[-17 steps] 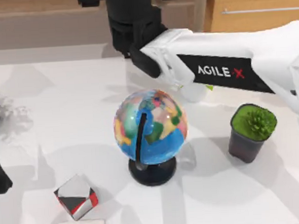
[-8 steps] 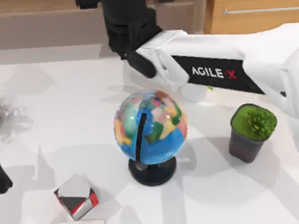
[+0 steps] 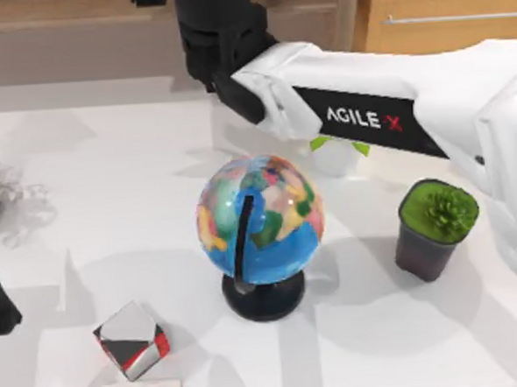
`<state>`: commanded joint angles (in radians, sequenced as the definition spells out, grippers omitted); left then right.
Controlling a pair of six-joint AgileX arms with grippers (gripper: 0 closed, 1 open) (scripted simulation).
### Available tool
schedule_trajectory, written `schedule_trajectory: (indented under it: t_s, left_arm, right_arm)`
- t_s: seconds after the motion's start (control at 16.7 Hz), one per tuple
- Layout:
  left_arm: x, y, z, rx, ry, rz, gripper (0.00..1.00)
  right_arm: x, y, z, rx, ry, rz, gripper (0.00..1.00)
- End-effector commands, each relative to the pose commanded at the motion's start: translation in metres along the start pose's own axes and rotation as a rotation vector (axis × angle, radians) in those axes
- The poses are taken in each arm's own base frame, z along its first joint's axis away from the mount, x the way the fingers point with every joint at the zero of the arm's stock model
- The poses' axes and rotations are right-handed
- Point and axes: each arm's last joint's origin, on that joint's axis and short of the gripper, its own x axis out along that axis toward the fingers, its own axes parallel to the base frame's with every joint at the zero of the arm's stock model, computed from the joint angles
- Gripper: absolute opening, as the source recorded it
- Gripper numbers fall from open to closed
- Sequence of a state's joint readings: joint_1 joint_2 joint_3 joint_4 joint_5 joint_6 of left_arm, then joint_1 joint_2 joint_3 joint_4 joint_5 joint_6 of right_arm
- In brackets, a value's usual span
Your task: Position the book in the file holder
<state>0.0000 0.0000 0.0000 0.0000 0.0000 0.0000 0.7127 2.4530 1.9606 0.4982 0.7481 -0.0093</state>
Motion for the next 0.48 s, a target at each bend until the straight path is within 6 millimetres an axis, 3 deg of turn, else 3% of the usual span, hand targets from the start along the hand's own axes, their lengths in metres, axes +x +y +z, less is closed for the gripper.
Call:
schedule_trajectory:
  t_s: [0.48]
  left_arm:
    - [0.0,0.0,0.0,0.0,0.0,0.0,1.0]
  right_arm:
    - [0.0,0.0,0.0,0.0,0.0,0.0,0.4]
